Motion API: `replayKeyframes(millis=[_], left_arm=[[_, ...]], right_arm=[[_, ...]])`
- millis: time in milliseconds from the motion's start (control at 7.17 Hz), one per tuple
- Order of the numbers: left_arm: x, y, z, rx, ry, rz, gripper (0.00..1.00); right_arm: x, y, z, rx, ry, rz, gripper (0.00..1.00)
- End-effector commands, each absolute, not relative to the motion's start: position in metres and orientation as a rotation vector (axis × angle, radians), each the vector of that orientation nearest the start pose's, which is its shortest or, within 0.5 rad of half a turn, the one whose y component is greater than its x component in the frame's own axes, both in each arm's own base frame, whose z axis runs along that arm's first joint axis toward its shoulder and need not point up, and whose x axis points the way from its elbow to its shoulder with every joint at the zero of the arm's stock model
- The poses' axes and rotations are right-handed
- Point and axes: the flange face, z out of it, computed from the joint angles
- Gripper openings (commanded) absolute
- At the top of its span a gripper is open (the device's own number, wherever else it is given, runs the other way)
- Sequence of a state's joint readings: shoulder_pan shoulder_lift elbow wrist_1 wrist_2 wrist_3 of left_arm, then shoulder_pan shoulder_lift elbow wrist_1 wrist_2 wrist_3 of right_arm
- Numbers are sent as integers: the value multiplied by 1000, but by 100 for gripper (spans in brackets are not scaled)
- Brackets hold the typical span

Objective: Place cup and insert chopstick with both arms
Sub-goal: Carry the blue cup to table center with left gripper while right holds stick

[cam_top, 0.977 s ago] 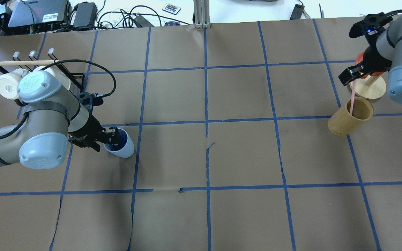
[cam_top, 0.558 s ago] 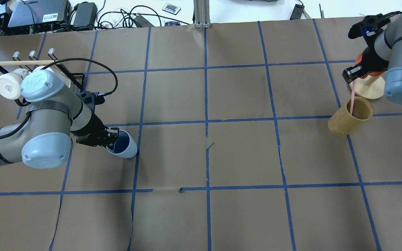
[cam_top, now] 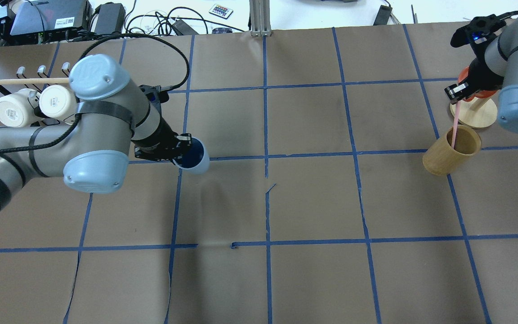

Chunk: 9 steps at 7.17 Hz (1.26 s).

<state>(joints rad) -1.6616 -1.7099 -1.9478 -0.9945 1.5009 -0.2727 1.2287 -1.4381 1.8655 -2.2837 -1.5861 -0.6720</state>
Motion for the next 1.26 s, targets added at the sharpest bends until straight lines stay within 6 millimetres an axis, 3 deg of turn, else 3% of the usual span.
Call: replayKeyframes(millis=[0,140,419,698,1116], left_arm=[[-260,-511,292,-344,3218,-112,0],[-277,-523,290,-354,3217,-121,0],[-290,-534,269,-359,3205,-76,0],[-321,-521,250,-304,3205,-34,0],[-327,-519,243,-295,3225,2,0]], right_arm=[[-55,-548,351,-533,3221,-378,28],[-54,-548,351,-534,3204,-387,19],[-52,-549,351,-532,3188,-393,3],[-50,-546,367,-532,3188,-403,0],[-41,-526,409,-537,3183,-485,0]])
